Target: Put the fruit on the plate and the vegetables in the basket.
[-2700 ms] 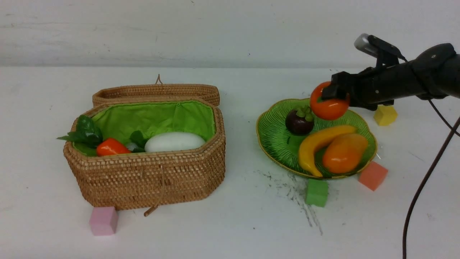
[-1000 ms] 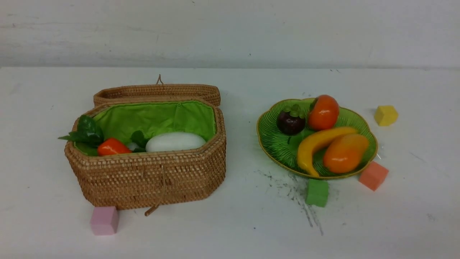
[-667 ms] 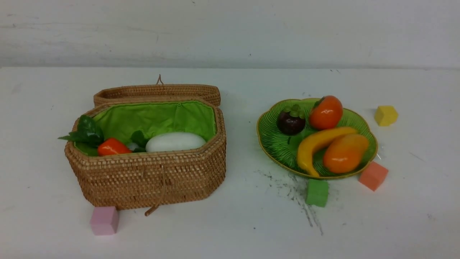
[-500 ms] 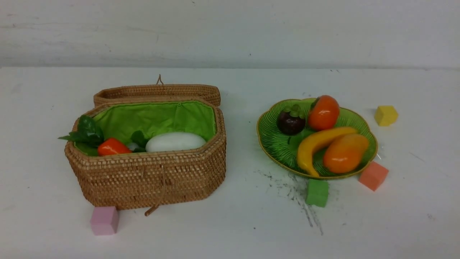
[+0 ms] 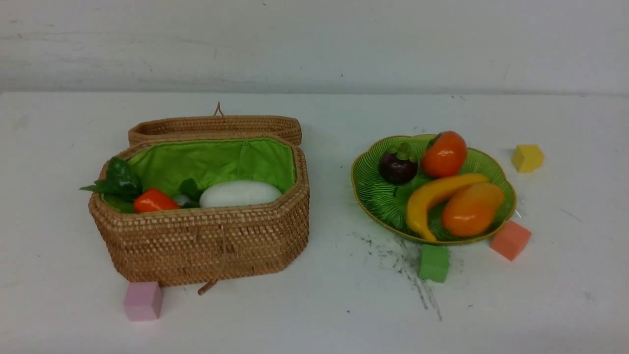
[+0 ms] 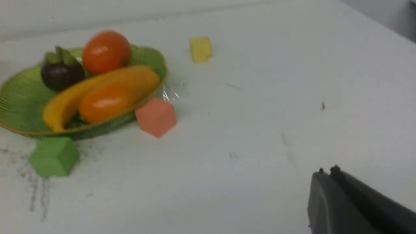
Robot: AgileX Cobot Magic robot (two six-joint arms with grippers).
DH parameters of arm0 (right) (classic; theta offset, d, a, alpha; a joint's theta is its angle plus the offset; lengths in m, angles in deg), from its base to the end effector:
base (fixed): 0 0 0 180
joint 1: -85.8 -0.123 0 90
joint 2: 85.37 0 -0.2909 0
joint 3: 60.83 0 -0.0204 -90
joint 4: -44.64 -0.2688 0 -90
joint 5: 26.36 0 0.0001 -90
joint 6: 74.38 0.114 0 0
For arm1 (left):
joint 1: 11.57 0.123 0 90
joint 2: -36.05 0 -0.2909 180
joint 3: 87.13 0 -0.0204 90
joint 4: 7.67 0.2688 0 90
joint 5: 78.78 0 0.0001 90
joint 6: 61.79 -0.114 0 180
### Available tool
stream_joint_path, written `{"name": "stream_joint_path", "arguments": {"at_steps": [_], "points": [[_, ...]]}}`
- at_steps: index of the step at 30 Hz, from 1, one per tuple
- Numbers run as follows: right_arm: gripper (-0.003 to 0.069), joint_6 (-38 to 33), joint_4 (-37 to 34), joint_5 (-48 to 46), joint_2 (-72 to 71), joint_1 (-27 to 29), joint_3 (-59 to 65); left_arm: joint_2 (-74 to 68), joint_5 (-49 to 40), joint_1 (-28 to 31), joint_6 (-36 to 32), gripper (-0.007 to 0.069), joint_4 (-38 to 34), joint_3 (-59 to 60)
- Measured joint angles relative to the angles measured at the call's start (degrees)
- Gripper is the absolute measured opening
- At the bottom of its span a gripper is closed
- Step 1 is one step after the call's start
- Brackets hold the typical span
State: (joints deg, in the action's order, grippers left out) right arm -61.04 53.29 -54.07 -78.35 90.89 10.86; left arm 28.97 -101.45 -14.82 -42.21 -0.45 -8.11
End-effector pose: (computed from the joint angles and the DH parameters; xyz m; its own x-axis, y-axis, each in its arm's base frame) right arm 0.0791 -0.0151 0.1995 -0.2604 0.1221 -0.9578 0.1820 0.9804 0.0755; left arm 0.0862 0.0006 0.1611 -0.3129 -0.2058 -0.9272 -0.0607 0.9786 -0.1967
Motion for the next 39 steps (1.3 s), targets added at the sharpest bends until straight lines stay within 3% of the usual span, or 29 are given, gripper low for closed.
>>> {"name": "stream_joint_path", "arguments": {"at_steps": [7,39], "points": [[0.0008,0.25,0.60,2.80,-0.07,0.83,5.92,0.00,0.00,0.00,0.00,0.0239,0.00,0.06],[0.0032,0.41,0.48,5.41,-0.06,0.83,6.48,0.00,0.00,0.00,0.00,0.0239,0.00,0.06]]}}
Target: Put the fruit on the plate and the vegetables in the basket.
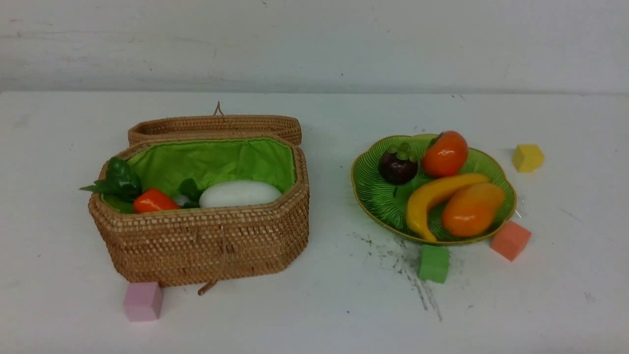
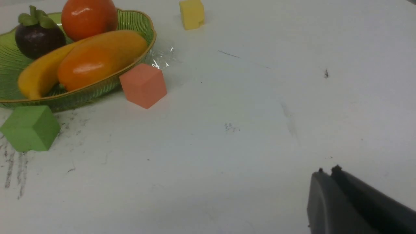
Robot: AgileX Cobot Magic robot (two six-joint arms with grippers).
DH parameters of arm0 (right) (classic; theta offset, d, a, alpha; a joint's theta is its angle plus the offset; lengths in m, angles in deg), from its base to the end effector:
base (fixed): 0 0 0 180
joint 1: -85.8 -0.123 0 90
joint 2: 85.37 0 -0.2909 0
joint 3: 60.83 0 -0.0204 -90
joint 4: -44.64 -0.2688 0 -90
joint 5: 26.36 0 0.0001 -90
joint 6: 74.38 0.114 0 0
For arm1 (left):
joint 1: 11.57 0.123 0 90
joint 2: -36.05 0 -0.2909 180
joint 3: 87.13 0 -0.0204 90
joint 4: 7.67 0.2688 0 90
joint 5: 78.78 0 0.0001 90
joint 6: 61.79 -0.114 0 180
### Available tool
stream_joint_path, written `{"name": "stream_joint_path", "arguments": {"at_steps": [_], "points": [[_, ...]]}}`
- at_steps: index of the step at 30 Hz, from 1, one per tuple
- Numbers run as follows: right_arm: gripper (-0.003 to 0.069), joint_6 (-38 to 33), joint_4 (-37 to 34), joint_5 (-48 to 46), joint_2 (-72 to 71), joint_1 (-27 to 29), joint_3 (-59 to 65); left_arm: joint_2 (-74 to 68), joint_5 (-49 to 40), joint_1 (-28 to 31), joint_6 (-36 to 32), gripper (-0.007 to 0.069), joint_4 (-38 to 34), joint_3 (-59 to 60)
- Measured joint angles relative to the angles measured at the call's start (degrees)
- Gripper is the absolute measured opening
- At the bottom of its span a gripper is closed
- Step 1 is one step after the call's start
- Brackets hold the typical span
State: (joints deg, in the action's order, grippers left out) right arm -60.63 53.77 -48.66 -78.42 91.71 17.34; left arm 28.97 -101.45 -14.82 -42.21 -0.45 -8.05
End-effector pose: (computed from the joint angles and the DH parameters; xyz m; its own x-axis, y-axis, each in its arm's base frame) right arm 0.0849 -0.0157 0.1677 -0.2775 0.1213 -0.9530 0.1864 0.9799 0.0704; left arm 0.0862 0.0006 0.1607 -0.3139 -0.2057 -0.9269 -0.0609 0.9786 -0.1966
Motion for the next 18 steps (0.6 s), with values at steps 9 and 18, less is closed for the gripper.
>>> {"name": "stream_joint_path", "arguments": {"at_steps": [9,18], "points": [[0.0037,0.00,0.00,0.05,0.00,0.00,0.00,0.00,0.00,-0.44,0.00,0.0239,0.00,0.00],[0.0050,0.00,0.00,0.05,0.00,0.00,0.00,0.00,0.10,-3.55,0.00,0.0239,-0.54,0.04]]}}
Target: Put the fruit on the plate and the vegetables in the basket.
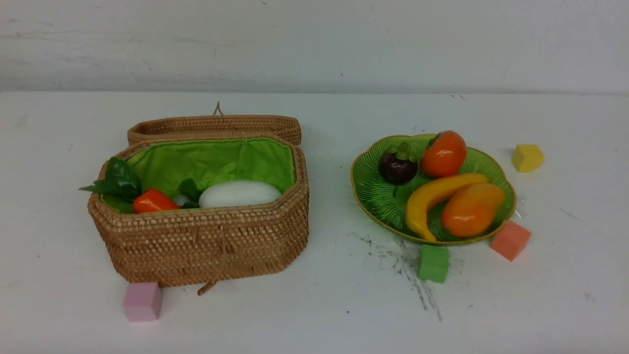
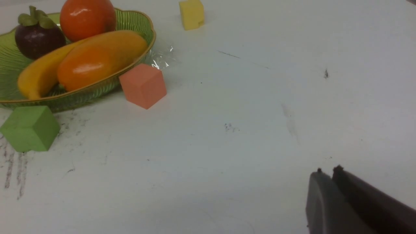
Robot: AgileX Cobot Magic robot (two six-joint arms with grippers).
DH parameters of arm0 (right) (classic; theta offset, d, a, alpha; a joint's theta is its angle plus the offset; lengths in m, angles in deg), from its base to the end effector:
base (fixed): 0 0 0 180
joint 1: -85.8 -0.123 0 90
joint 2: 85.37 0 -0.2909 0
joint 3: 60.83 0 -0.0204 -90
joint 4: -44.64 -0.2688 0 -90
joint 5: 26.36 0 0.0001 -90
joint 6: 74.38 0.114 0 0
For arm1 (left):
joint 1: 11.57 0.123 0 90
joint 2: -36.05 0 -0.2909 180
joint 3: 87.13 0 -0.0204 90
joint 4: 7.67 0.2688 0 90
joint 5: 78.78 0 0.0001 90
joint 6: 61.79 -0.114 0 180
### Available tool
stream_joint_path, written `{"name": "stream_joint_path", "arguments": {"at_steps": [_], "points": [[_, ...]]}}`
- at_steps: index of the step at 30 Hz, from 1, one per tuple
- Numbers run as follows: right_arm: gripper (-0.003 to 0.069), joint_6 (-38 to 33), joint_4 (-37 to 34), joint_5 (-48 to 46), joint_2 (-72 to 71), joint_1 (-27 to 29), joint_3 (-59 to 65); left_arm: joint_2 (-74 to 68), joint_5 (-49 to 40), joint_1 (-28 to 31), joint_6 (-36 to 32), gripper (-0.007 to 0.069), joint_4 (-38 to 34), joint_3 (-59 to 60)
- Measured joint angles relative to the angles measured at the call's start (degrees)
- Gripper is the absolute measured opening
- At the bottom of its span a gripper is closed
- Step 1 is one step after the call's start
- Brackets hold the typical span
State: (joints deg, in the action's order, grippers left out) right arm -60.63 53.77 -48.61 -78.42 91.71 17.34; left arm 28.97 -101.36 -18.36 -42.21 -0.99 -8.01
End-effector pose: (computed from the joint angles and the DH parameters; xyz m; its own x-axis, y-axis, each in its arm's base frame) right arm 0.0849 -0.0157 0.1678 -0.2767 0.1212 -0.9533 0.1862 0.9800 0.0705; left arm 0.0861 -0.0051 0.1605 -0.3264 -0.1944 -0.9250 0.0004 0.9786 -0.2058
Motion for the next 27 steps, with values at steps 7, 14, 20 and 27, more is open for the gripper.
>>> {"name": "stream_joint_path", "arguments": {"at_steps": [7,14,20,27], "points": [[0.0057,0.00,-0.05,0.00,0.00,0.00,0.00,0.00,0.41,0.00,0.00,0.0239,-4.41,0.00],[0.0068,0.06,-0.09,0.00,0.00,0.00,0.00,0.00,0.41,0.00,0.00,0.0239,-5.09,0.00],[0.0078,0.23,-0.09,0.02,0.00,0.00,0.00,0.00,0.41,0.00,0.00,0.0239,-5.16,0.00],[0.0089,0.23,-0.09,0.07,0.00,0.00,0.00,0.00,0.41,0.00,0.00,0.0239,-5.05,0.00]]}}
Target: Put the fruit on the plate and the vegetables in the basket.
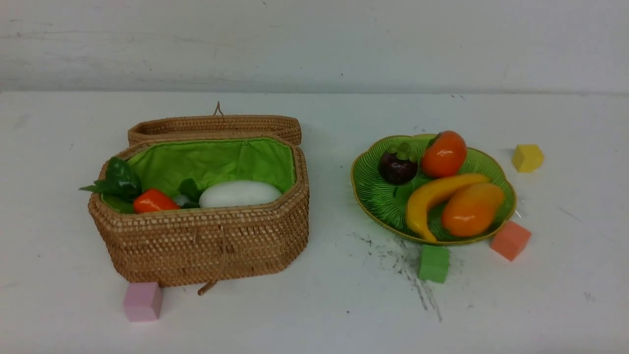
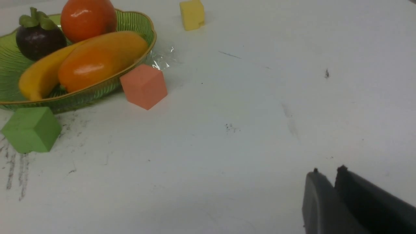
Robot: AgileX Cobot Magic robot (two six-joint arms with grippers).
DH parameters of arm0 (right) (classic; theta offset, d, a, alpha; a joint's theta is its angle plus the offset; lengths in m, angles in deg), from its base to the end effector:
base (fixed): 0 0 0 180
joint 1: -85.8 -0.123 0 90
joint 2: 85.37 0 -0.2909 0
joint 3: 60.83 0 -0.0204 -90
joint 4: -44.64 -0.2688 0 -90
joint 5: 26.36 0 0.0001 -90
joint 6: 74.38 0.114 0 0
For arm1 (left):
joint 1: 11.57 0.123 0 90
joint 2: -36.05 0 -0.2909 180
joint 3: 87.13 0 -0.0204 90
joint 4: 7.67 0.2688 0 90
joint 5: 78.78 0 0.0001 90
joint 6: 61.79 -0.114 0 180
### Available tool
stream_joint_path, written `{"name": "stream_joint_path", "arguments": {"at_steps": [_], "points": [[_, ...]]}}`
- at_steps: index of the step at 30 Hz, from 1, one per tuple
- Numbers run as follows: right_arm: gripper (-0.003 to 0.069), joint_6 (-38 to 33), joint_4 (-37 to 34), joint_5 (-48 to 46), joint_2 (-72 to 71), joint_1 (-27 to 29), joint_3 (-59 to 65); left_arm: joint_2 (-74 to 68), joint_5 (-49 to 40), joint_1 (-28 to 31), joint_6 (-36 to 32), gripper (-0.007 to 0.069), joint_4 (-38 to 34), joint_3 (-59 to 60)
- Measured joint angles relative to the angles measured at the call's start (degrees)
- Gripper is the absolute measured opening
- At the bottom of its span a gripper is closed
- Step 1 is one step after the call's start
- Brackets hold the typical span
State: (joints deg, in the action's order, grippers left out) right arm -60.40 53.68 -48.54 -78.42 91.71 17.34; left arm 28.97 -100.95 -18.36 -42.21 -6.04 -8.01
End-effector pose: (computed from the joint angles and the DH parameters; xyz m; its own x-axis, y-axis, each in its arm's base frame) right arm 0.0849 -0.0156 0.1679 -0.2747 0.1264 -0.9532 0.1869 0.9794 0.0760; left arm 0.0859 -0.0090 0.1610 -0.3309 -0.2730 -0.9033 0.0057 0.9567 -0.2912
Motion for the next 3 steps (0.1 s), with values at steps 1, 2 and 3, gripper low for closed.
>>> {"name": "stream_joint_path", "arguments": {"at_steps": [1,2,3], "points": [[0.0089,0.00,0.00,0.00,0.00,0.00,0.00,0.00,0.00,0.00,0.00,0.0239,0.00,0.00],[0.0091,0.00,0.00,0.00,0.00,0.00,0.00,0.00,0.00,0.00,0.00,0.0239,0.04,0.00],[0.0093,0.00,0.00,0.00,0.00,0.00,0.00,0.00,0.00,0.00,0.00,0.0239,0.04,0.00]]}}
